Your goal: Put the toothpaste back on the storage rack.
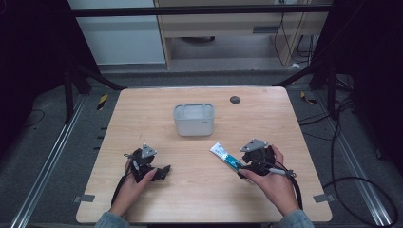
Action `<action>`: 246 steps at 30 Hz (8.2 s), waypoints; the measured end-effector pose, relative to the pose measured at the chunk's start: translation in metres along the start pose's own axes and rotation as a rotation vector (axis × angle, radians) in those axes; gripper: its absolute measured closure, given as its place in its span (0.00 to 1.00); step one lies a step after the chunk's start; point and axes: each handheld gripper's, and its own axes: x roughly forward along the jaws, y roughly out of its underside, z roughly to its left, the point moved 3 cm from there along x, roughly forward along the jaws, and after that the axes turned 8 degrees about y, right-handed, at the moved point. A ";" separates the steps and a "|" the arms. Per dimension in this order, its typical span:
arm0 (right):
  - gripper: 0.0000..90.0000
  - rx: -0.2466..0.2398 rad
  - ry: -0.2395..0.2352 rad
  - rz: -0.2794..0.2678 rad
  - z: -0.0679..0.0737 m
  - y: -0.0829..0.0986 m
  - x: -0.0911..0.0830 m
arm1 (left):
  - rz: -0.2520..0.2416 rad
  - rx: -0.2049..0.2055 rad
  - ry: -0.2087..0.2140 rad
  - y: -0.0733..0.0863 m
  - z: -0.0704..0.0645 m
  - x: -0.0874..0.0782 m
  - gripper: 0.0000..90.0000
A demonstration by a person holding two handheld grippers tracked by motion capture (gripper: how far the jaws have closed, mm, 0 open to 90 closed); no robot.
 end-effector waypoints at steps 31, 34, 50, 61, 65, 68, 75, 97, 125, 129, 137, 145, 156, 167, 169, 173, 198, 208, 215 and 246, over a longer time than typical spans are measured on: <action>0.42 -0.019 -0.107 0.135 0.004 -0.043 0.028 | 0.000 0.001 0.002 0.000 0.000 0.000 0.00; 0.42 -0.026 -0.117 0.144 0.007 -0.044 0.030 | 0.000 0.001 0.002 0.000 0.000 0.000 0.00; 0.45 -0.060 -0.154 0.178 0.022 -0.047 0.037 | 0.000 0.001 0.002 0.000 0.000 0.000 0.00; 0.51 -0.067 -0.169 0.200 0.026 -0.048 0.045 | 0.000 0.001 0.002 0.000 0.000 0.000 0.00; 0.48 -0.063 -0.176 0.213 0.028 -0.048 0.049 | 0.000 0.002 0.002 0.000 0.000 0.000 0.00; 0.46 -0.070 -0.182 0.236 0.031 -0.048 0.055 | 0.000 0.002 0.002 0.000 0.000 0.000 0.00; 0.48 -0.076 -0.187 0.275 0.031 -0.048 0.071 | 0.000 0.001 0.002 0.000 0.000 0.000 0.00; 0.57 -0.044 -0.217 0.352 0.029 -0.048 0.098 | 0.000 0.001 0.002 0.000 0.000 0.000 0.00; 0.72 -0.081 -0.202 0.347 0.029 -0.048 0.098 | 0.000 0.001 0.002 0.000 0.000 0.000 0.00; 0.73 -0.076 -0.192 0.355 0.030 -0.048 0.098 | 0.000 -0.001 0.003 0.000 0.000 0.000 0.00; 0.76 -0.057 -0.201 0.362 0.028 -0.049 0.099 | 0.000 0.001 0.002 0.000 0.000 0.000 0.00; 0.85 0.008 -0.206 0.335 0.023 -0.047 0.095 | 0.000 0.001 0.002 0.000 0.000 0.000 0.00; 0.88 0.062 -0.229 0.293 0.017 -0.047 0.087 | 0.001 0.001 0.002 0.000 0.000 0.000 0.00; 0.88 0.064 -0.206 0.261 0.005 -0.056 0.073 | 0.000 0.001 0.002 0.000 0.000 0.000 0.00; 0.88 0.058 -0.203 0.257 0.003 -0.058 0.071 | 0.000 0.001 0.002 0.000 0.000 0.000 0.00; 0.89 0.059 -0.192 0.246 -0.002 -0.062 0.066 | 0.000 0.001 0.002 0.000 0.000 0.000 0.00; 0.89 0.135 -0.137 0.065 -0.029 -0.093 0.033 | 0.000 0.002 0.002 0.000 0.000 0.000 0.00; 0.89 0.152 -0.118 -0.027 -0.028 -0.110 0.020 | 0.002 -0.001 0.002 0.000 0.000 0.000 0.00; 0.89 0.150 -0.118 -0.065 -0.025 -0.120 0.015 | -0.001 -0.003 0.002 0.000 0.000 0.000 0.00; 0.88 0.235 -0.068 -0.292 -0.011 -0.173 -0.007 | -0.002 -0.001 0.002 0.000 0.000 0.000 0.00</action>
